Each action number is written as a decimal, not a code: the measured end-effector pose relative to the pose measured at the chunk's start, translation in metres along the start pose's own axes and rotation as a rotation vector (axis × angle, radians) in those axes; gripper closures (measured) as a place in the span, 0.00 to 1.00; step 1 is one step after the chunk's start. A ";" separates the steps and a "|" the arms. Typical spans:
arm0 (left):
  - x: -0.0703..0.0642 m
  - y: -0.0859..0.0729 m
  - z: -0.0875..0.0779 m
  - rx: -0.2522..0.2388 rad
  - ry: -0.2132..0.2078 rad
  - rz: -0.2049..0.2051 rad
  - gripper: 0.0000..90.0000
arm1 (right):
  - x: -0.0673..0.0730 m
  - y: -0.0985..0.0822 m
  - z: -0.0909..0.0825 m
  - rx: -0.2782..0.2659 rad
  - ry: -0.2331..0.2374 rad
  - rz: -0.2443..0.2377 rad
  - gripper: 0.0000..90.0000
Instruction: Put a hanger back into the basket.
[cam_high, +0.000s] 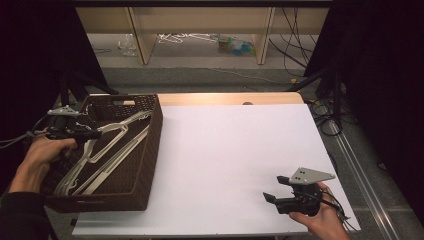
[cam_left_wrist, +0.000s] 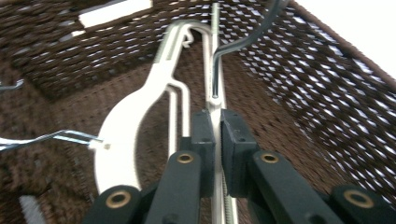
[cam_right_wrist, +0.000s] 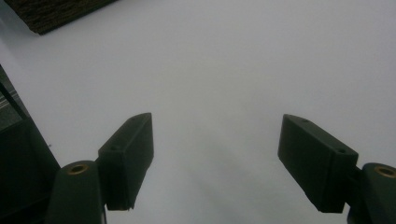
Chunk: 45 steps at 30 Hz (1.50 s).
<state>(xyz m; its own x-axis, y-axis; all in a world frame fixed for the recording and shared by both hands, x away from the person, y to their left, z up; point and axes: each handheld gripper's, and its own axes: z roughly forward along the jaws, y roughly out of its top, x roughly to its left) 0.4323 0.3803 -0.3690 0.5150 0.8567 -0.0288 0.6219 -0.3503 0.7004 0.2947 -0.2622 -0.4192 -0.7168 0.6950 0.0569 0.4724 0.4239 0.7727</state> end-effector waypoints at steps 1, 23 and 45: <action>0.002 0.000 0.000 0.012 0.030 0.011 0.91 | 0.000 0.000 0.000 0.000 0.000 0.000 0.31; -0.016 -0.010 -0.009 -0.154 0.082 -0.056 0.64 | 0.001 0.000 0.001 0.003 0.000 0.007 0.31; -0.128 -0.008 -0.009 -0.362 -0.084 0.005 0.39 | -0.002 0.001 -0.002 -0.028 -0.012 0.007 0.26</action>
<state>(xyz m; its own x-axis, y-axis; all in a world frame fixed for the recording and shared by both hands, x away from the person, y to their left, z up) 0.3564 0.2768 -0.3648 0.5734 0.8161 -0.0728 0.3782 -0.1849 0.9071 0.2952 -0.2641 -0.4172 -0.7074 0.7046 0.0553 0.4630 0.4029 0.7895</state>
